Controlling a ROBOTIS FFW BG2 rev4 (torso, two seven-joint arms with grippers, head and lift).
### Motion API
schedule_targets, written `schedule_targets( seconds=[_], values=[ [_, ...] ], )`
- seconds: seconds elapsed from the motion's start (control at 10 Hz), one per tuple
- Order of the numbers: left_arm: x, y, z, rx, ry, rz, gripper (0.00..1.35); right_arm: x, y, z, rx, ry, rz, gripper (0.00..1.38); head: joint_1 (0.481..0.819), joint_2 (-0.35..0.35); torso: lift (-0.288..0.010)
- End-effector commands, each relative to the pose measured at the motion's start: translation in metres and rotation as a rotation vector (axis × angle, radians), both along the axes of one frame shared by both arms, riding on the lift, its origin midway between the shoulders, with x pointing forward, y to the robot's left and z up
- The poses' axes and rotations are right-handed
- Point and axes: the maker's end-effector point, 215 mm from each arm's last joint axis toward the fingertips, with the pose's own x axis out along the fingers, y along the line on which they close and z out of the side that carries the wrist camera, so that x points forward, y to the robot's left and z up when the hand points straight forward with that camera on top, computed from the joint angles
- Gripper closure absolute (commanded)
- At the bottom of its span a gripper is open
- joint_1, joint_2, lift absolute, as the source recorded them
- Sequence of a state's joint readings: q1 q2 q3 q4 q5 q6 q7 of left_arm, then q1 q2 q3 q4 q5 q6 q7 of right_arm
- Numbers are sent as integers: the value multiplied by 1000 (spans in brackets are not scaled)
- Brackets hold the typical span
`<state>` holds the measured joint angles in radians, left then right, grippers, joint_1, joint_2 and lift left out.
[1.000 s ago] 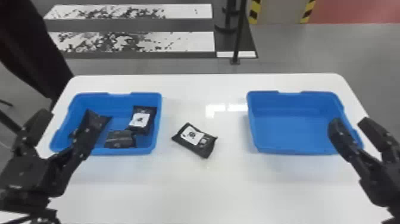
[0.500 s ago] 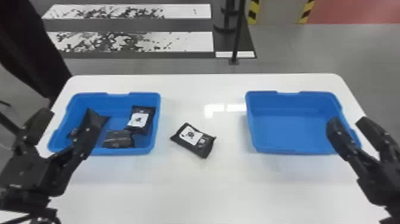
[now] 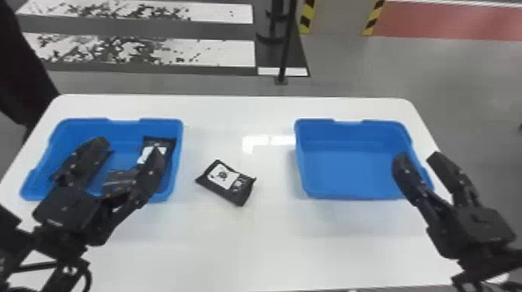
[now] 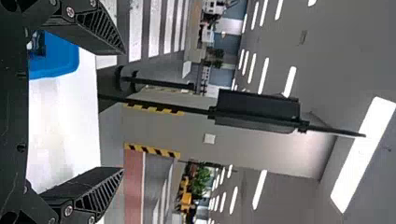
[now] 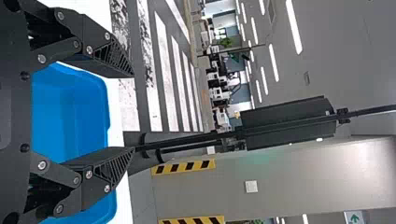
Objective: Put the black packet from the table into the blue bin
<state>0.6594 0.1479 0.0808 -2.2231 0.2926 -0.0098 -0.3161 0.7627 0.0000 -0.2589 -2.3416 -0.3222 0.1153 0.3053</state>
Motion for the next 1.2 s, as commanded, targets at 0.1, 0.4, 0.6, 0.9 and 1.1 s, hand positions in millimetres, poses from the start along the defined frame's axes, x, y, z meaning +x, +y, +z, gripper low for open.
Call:
schedule_targets(
  seconds=[0.1, 0.4, 0.6, 0.9, 1.1],
  values=[
    [29, -35, -33, 78, 51, -93, 145, 5, -1, 3, -5, -12, -2, 510, 695, -132, -110],
    [60, -82, -77, 208, 132, -229, 145, 5, -1, 2, -5, -9, -3, 510, 695, -182, -110],
    [75, -112, -102, 283, 171, -311, 150, 7, -2, 2, -6, -11, -4, 510, 695, -223, -110],
    [85, -122, -158, 322, 325, -349, 148, 5, -2, -1, -2, -5, -3, 510, 695, -250, -110],
    [86, -151, -188, 319, 423, -428, 150, 5, -1, -1, 0, -5, -3, 510, 695, -265, -110]
  ],
)
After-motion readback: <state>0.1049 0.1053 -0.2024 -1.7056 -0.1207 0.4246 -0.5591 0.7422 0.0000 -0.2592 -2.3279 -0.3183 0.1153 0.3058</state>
